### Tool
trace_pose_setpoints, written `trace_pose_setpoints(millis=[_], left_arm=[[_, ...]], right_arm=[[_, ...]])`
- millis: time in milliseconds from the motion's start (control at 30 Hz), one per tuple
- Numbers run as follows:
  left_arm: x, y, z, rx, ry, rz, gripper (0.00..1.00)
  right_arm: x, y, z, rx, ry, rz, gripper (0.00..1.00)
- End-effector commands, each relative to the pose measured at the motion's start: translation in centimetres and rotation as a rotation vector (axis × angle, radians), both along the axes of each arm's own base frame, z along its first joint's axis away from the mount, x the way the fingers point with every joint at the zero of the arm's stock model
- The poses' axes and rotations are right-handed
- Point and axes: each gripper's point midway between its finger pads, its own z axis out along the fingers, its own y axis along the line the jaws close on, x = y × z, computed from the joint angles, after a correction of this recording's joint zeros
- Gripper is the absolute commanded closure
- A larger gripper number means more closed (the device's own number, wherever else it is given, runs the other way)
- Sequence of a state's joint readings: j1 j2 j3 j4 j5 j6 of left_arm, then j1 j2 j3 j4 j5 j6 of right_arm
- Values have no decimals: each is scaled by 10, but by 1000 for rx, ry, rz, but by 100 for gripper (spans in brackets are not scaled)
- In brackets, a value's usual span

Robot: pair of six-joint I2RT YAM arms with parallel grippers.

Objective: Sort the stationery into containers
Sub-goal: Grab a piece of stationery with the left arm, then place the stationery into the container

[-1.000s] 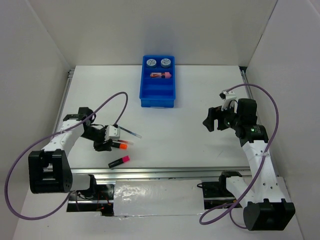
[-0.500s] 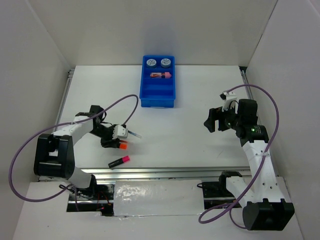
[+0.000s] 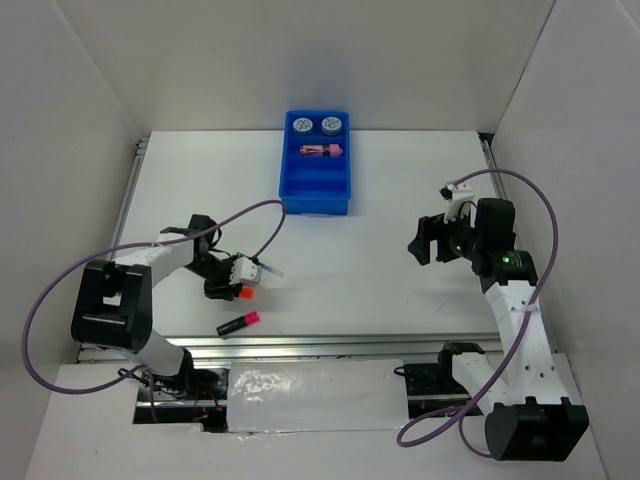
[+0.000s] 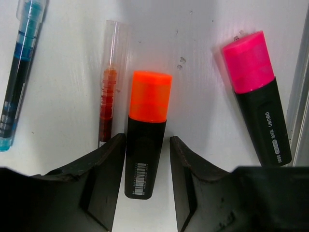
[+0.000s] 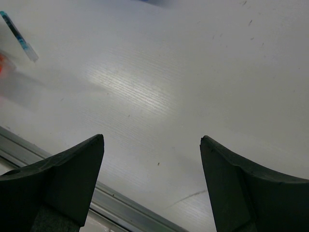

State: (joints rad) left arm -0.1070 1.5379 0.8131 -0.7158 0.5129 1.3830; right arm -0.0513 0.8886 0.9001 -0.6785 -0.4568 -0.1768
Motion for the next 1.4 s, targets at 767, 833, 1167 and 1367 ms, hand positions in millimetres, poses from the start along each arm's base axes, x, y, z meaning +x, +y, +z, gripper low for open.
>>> trace_pose_setpoints(millis=[767,833,1167,1367], left_arm=[[47,-92,159,-244,-202,-3,93],[74,-104,172,-247,-214,59,95],[278,-170,209,-237,-587,195,95],[336,-192,187,-224,-730,168,96]], right_arm=[[2,1,3,11,-11,5,14],[3,1,3,13,-9,4,14],[11,-4,2,7,7,-17,14],[14,-9,1,3,23,-37,14]])
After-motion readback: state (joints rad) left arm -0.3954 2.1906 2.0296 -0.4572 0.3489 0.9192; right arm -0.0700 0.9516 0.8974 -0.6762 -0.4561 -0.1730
